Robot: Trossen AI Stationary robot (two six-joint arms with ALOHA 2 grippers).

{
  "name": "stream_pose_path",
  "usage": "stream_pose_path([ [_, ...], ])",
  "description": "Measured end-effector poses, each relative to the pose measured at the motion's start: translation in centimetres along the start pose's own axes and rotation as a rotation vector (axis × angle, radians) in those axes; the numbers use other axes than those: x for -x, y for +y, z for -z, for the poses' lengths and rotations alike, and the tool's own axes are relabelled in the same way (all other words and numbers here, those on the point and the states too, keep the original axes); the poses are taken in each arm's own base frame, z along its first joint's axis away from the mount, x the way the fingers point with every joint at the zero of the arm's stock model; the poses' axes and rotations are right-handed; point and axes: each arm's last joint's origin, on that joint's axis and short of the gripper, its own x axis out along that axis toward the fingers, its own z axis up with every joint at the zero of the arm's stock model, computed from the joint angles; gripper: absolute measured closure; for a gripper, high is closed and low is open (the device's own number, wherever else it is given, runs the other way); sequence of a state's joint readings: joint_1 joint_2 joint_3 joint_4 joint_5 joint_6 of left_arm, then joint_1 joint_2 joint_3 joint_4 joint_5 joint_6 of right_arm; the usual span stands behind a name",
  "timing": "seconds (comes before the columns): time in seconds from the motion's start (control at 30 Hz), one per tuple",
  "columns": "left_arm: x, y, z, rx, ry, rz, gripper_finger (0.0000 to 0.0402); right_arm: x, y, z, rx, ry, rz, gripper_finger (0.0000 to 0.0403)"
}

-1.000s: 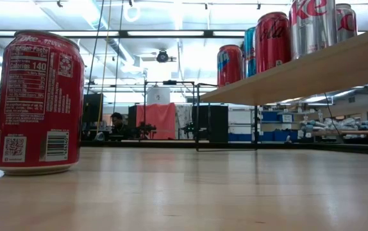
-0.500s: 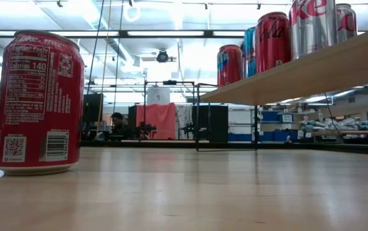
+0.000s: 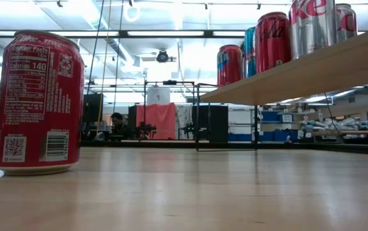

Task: Place canned beverage on shelf
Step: Put the red soda can aligned with the other red soda can on the shelf

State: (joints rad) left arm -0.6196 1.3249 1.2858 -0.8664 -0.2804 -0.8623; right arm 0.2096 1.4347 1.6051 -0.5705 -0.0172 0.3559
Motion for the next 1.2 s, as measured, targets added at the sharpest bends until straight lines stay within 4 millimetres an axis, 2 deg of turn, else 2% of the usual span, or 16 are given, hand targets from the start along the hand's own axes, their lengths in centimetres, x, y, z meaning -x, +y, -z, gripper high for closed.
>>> stream_pose_path([
  [0.23,-4.1,-0.7,0.9,-0.248,0.185,-0.007,0.0068,-0.2,0.0,-0.1,-0.004,-0.012,-0.002,0.0055],
  [0.4,-6.2,-0.6,1.0,-0.411,0.239,-0.03,0.0013,-0.2,0.0,-0.1,-0.014,-0.012,-0.002,0.0055],
  [0.7,-8.7,-0.4,1.6,-0.673,0.323,-0.065,0.0005,-0.2,0.5,0.1,-0.009,-0.031,0.049,0.0055],
  [0.93,-10.2,-0.2,1.9,-0.724,0.361,-0.091,0.0005,-0.2,0.6,0.1,-0.023,-0.031,0.048,0.0055],
  [1.2,-11.1,-0.3,2.0,-0.692,0.366,-0.101,0.0008,-0.2,0.6,0.1,-0.024,-0.036,0.053,0.0055],
])
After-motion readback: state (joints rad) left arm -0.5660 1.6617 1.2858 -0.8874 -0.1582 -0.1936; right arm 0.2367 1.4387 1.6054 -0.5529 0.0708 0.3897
